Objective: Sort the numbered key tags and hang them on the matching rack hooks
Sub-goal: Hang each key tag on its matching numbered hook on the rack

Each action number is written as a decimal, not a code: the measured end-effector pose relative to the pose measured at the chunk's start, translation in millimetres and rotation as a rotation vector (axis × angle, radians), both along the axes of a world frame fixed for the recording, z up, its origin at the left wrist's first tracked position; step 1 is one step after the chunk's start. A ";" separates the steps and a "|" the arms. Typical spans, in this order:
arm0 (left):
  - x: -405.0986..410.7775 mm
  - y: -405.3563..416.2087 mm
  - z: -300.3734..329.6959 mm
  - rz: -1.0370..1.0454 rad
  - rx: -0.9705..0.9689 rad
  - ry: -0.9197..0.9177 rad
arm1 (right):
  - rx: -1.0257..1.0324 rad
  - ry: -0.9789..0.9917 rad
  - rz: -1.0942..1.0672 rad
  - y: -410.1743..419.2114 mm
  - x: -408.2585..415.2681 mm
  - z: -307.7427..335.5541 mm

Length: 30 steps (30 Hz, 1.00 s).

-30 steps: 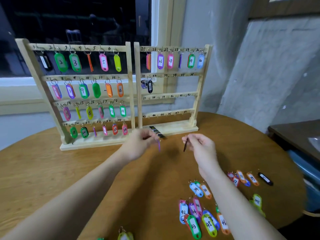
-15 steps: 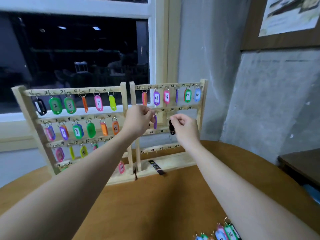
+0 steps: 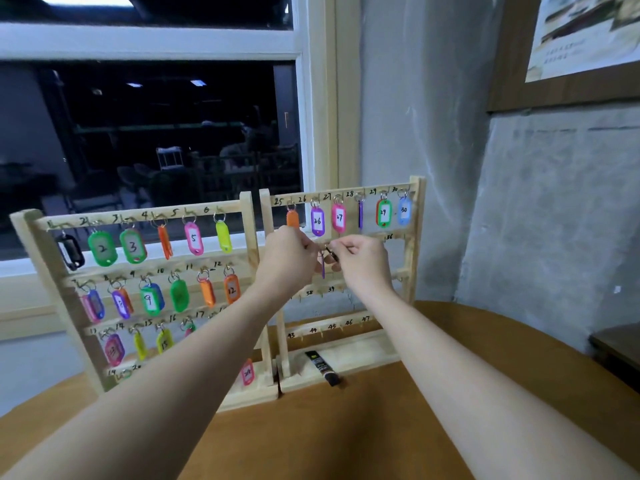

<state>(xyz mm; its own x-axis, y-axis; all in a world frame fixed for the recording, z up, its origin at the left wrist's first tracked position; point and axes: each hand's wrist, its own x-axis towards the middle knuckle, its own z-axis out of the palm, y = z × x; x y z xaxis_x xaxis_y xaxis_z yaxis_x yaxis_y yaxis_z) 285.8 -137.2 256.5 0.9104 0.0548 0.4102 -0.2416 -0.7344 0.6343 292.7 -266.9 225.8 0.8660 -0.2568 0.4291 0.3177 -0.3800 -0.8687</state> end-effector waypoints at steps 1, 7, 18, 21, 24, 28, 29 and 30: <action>-0.4 1.1 0.0 0.000 0.024 0.009 | -0.010 -0.004 -0.002 1.8 0.6 0.3; -0.1 7.8 -1.3 -0.019 0.074 0.046 | -0.017 0.036 0.002 10.6 4.6 -0.7; -10.1 13.0 -13.3 -0.050 0.122 0.065 | -0.153 0.068 -0.014 5.4 -8.9 -10.6; -19.8 15.4 -21.6 -0.077 0.130 0.095 | -0.152 0.141 -0.015 -3.4 -17.2 -23.4; -29.2 17.5 -34.8 -0.100 0.125 0.132 | -0.156 0.221 -0.015 -20.1 -28.0 -41.0; -50.5 18.2 -59.1 -0.191 0.164 0.182 | -0.154 0.302 -0.004 -47.7 -58.1 -58.4; -57.7 17.7 -66.2 -0.228 0.170 0.214 | -0.162 0.325 -0.002 -54.9 -70.0 -63.1; -65.7 16.5 -73.9 -0.278 0.166 0.266 | -0.182 0.351 -0.002 -62.8 -82.9 -68.4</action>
